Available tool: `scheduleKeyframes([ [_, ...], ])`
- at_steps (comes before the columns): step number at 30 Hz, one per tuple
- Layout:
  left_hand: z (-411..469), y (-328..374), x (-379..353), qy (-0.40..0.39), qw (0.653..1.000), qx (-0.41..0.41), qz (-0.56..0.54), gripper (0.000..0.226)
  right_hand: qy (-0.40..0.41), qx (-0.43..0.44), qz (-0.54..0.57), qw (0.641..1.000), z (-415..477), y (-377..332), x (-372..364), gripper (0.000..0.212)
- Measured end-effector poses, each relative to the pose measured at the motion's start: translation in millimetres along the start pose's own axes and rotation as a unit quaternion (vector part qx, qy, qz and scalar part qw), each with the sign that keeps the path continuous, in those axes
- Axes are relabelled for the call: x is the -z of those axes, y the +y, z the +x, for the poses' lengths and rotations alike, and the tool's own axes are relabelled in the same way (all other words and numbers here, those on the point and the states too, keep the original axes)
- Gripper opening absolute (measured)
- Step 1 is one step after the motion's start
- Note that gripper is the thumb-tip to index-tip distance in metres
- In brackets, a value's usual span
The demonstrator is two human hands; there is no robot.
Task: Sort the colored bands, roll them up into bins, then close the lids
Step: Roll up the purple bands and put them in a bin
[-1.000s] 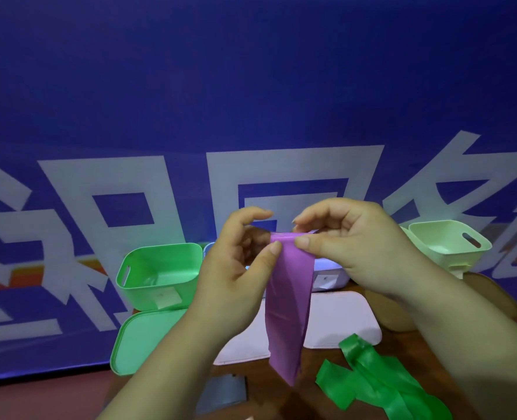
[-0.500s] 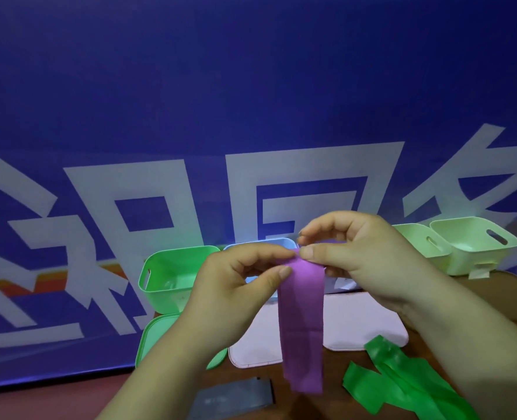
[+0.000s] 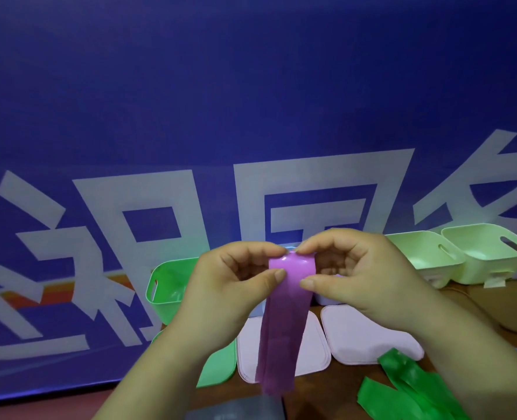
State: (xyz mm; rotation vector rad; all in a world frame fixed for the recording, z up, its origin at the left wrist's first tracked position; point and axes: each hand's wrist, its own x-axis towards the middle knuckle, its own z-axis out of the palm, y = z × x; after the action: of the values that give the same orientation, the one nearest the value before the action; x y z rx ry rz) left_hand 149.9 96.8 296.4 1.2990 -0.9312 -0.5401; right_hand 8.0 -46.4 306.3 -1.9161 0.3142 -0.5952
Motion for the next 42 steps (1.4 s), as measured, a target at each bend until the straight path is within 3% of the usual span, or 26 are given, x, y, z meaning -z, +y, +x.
scheduleKeyframes([
  [4,-1,2,-2,0.001,1.000,0.018,-0.004,0.022,0.014,0.006,-0.063,0.998,-1,-2,-1,0.032],
  [15,-2,0,3,-0.017,0.999,0.023,0.046,0.034,0.014,0.003,-0.061,0.998,0,-3,-2,0.028],
  [30,1,-14,-1,-0.023,0.984,-0.036,0.171,0.037,0.024,-0.076,0.065,0.995,-2,10,4,0.024],
  [42,-1,-24,-7,-0.011,0.989,-0.051,0.141,0.029,0.012,-0.111,0.077,0.991,-6,10,6,0.020],
])
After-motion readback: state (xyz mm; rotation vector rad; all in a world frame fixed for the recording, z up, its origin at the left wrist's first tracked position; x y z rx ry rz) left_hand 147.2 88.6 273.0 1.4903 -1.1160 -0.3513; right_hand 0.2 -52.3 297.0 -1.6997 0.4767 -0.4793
